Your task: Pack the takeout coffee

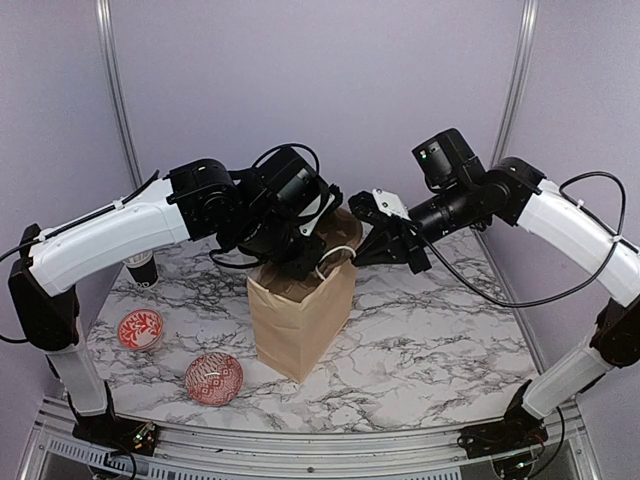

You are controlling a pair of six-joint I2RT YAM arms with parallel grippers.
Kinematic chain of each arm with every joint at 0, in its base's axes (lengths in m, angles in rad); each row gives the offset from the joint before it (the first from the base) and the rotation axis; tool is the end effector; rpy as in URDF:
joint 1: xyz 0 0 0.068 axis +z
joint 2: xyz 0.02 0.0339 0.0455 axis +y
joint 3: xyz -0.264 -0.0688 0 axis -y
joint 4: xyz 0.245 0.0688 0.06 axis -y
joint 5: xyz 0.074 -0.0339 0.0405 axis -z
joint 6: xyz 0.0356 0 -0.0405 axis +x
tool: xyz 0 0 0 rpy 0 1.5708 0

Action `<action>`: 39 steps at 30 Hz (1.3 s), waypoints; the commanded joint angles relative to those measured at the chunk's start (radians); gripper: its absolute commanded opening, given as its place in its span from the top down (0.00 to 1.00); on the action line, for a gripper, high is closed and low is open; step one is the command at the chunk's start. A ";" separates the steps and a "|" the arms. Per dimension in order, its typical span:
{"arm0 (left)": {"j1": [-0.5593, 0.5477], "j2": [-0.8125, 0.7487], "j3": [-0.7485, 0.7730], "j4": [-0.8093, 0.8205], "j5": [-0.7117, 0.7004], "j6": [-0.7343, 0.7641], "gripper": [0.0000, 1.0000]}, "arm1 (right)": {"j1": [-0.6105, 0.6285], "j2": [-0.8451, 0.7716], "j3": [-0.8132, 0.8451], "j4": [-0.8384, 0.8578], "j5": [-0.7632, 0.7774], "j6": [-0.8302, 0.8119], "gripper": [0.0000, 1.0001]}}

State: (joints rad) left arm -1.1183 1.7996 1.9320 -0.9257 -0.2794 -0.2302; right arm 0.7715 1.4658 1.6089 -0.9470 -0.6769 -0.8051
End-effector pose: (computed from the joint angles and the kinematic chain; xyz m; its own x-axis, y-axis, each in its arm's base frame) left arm 0.1797 -0.3471 0.3853 -0.4813 0.4885 -0.7278 0.6882 0.7248 0.0313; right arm 0.1973 0.2230 0.3971 0.2587 -0.5323 -0.8061 -0.9647 -0.1847 -0.1876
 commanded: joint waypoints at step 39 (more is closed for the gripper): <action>-0.044 0.205 0.025 -0.181 0.323 0.108 0.73 | -0.286 -0.189 -0.028 -0.135 -0.245 -0.057 0.48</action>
State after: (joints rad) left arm -1.1534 1.9354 1.9549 -1.0878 0.0463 -0.1493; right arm 0.5053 1.2762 1.6012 -1.0851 -0.8906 -0.8635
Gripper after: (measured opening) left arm 0.269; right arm 0.525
